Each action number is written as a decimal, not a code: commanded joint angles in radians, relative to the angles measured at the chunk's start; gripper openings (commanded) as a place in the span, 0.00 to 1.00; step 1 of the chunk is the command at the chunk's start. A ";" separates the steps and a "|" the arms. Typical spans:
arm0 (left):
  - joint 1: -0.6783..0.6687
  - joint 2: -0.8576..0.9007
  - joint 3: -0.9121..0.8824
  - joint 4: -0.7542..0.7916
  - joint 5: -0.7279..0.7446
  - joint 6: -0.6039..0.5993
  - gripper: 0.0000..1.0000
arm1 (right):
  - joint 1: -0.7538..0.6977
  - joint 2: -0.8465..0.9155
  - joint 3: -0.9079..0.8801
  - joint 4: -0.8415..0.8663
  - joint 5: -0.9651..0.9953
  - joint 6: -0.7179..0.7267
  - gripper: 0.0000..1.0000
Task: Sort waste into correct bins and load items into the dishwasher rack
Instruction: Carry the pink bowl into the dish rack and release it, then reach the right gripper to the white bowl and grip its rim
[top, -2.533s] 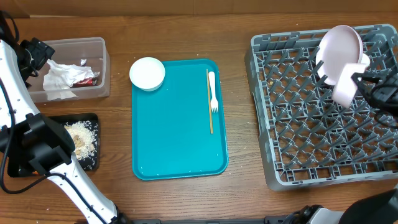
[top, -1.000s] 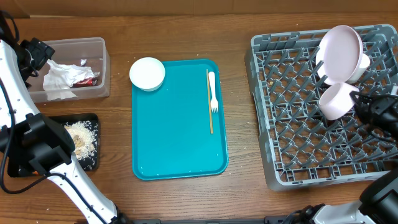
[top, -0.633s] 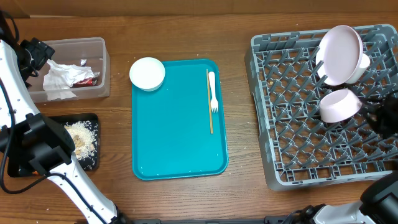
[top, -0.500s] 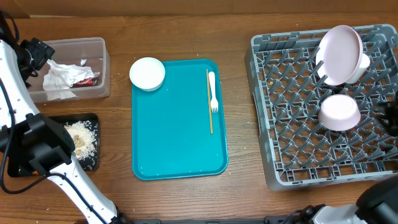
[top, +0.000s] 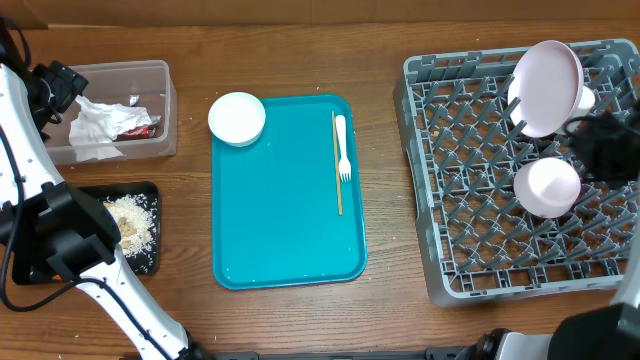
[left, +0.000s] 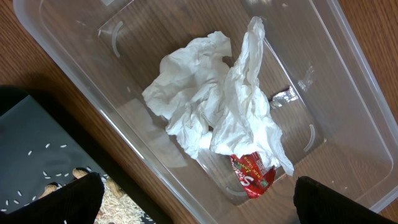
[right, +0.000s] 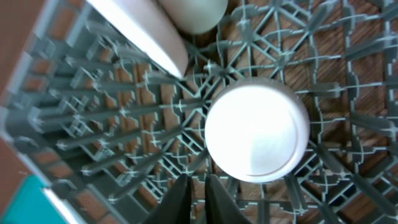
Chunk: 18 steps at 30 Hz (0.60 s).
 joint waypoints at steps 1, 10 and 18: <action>-0.006 -0.013 -0.003 0.001 -0.013 -0.006 1.00 | 0.063 0.040 -0.007 -0.001 0.088 0.053 0.09; -0.006 -0.013 -0.003 0.001 -0.013 -0.006 1.00 | 0.409 0.041 -0.006 0.240 -0.294 -0.060 0.74; -0.006 -0.013 -0.003 0.001 -0.013 -0.006 1.00 | 0.843 0.168 -0.006 0.685 -0.146 0.011 0.91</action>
